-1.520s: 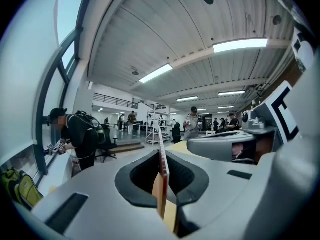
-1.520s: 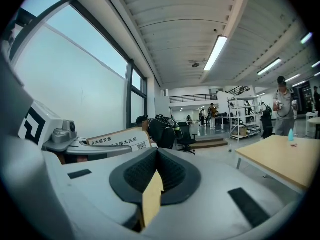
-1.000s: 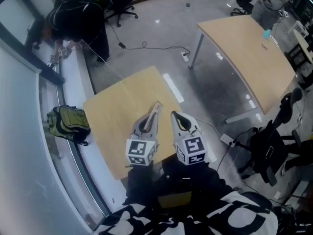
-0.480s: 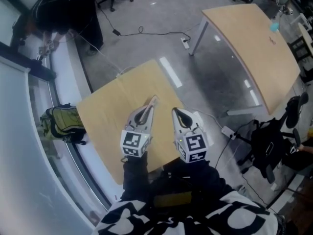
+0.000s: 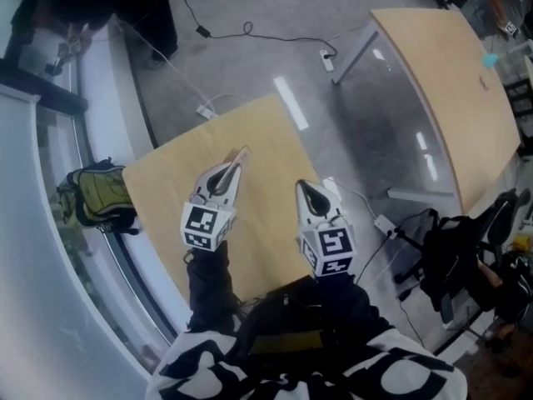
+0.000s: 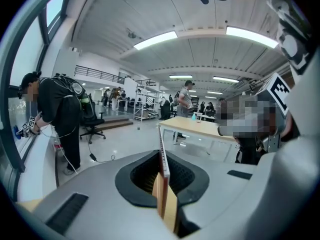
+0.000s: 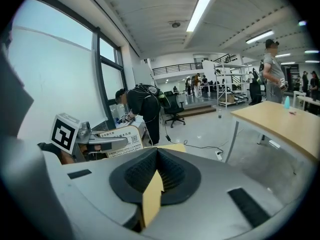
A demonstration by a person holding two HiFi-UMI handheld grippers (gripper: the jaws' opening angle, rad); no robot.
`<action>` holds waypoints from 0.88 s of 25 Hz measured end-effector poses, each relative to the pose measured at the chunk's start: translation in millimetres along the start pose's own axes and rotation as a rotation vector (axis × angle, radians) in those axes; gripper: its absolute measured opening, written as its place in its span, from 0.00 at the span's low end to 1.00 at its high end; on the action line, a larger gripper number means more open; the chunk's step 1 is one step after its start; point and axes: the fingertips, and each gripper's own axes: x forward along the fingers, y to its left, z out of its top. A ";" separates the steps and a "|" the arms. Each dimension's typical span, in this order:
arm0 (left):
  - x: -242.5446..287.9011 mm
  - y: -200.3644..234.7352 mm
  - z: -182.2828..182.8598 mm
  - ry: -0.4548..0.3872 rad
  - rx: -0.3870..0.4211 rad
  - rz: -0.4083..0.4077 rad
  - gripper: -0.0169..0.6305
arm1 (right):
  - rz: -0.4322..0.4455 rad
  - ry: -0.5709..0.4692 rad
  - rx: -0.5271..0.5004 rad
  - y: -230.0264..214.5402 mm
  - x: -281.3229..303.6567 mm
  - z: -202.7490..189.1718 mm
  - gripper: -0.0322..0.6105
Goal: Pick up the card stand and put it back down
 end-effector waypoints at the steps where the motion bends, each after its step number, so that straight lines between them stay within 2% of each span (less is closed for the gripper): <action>1: 2.1 6.7 -0.1 0.005 0.008 -0.012 0.06 | 0.005 0.007 0.000 2.9 7.3 -1.0 0.08; 9: 24.6 41.7 -14.8 0.061 0.106 -0.126 0.06 | 0.068 0.055 0.000 19.2 63.2 -9.7 0.08; 16: 45.2 37.1 -51.4 0.105 0.085 -0.332 0.06 | 0.072 0.094 0.011 11.0 79.3 -26.8 0.08; 22: 59.2 23.1 -76.7 0.139 0.072 -0.433 0.06 | 0.077 0.121 0.012 3.2 87.4 -35.5 0.08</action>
